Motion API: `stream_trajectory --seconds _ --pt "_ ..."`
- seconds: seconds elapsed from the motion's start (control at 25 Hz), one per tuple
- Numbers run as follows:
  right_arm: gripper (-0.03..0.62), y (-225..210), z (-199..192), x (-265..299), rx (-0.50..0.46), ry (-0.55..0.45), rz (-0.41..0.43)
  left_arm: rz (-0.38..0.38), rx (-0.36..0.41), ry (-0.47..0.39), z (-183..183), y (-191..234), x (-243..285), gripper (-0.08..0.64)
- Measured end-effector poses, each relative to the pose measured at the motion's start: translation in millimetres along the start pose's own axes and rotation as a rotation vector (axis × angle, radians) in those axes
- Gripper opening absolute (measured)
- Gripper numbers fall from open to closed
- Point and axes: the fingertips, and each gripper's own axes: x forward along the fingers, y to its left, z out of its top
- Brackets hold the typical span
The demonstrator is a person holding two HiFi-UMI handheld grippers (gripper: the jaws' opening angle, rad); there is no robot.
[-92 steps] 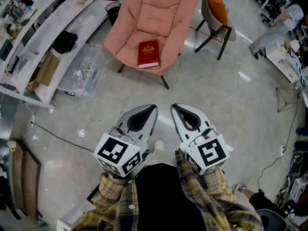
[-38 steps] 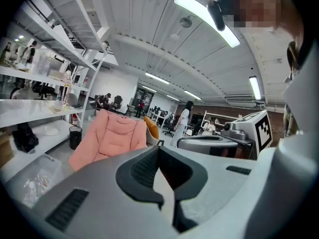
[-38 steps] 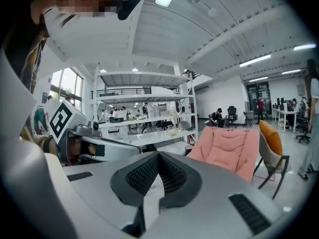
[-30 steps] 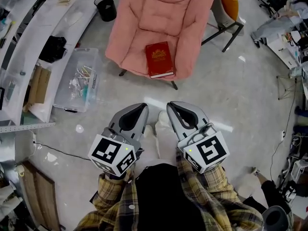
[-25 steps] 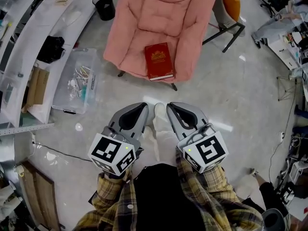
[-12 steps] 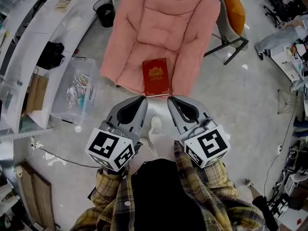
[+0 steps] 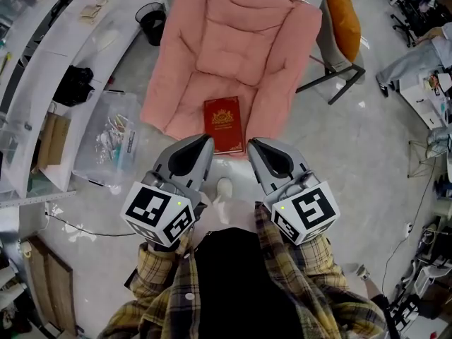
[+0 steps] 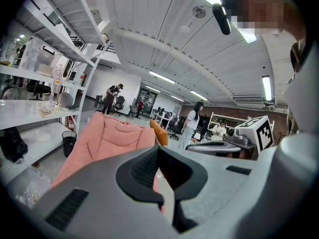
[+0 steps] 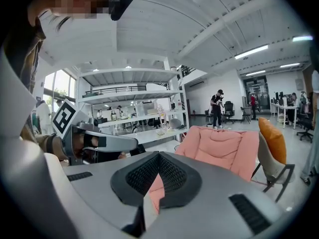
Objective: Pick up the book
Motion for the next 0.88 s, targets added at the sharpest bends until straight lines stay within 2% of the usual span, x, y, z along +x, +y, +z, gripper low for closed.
stream_trajectory --seconds 0.44,0.68,0.88 --pt "0.015 -14.2 4.3 32.9 0.022 0.010 -0.027 -0.022 -0.001 0.025 11.7 32.9 18.0 0.005" --pt "0.015 -15.8 14.0 74.2 0.041 0.027 -0.101 -0.087 -0.001 0.058 25.8 77.7 29.4 0.005" --pt "0.015 -18.3 28.4 120.6 0.072 0.012 -0.175 -0.168 0.037 0.080 51.6 119.2 39.9 0.005"
